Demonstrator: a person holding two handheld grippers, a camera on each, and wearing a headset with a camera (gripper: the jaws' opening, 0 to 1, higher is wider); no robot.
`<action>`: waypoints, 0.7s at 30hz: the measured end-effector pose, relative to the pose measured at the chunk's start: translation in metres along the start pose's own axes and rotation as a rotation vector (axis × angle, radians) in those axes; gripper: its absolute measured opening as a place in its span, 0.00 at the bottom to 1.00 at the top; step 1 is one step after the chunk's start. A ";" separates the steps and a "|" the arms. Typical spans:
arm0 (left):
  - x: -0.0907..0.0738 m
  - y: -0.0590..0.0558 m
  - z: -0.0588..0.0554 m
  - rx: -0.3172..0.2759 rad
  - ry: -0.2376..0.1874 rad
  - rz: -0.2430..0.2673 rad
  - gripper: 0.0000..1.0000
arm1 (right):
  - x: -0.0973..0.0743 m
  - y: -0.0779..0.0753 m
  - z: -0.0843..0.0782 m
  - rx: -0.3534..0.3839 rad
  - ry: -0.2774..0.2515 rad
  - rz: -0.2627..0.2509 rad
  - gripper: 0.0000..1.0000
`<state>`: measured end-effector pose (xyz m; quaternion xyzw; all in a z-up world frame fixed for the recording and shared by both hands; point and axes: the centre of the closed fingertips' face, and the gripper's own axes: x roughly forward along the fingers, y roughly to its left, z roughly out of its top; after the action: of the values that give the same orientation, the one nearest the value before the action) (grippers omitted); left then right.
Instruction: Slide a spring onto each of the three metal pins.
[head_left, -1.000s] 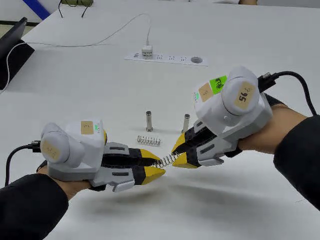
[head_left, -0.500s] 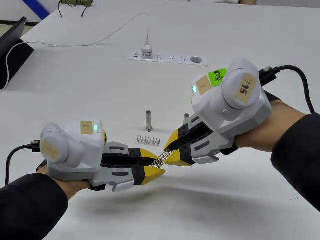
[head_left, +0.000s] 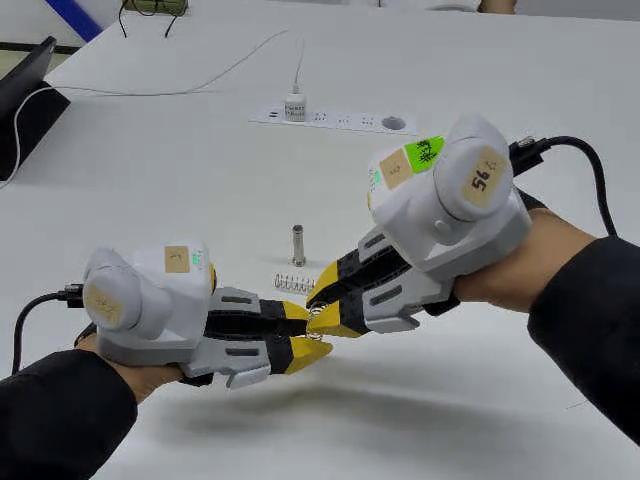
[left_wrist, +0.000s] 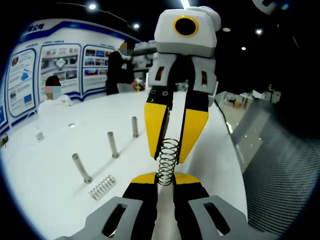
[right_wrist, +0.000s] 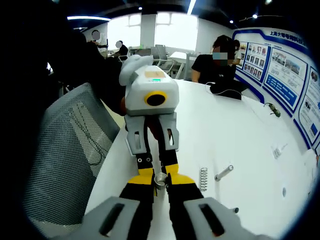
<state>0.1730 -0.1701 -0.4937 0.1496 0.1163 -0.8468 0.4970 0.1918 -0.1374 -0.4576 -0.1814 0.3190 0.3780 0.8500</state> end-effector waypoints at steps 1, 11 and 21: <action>0.000 0.000 0.000 -0.001 0.000 -0.001 0.11 | 0.001 0.000 0.001 -0.001 -0.002 0.000 0.12; -0.001 0.002 0.000 -0.007 -0.014 0.010 0.11 | 0.001 -0.002 0.003 0.000 -0.012 -0.012 0.12; -0.006 0.010 0.003 -0.032 -0.038 0.035 0.13 | -0.007 -0.012 0.001 0.015 -0.015 -0.043 0.12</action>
<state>0.1836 -0.1710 -0.4895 0.1274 0.1175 -0.8387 0.5162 0.1978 -0.1485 -0.4511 -0.1791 0.3116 0.3583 0.8616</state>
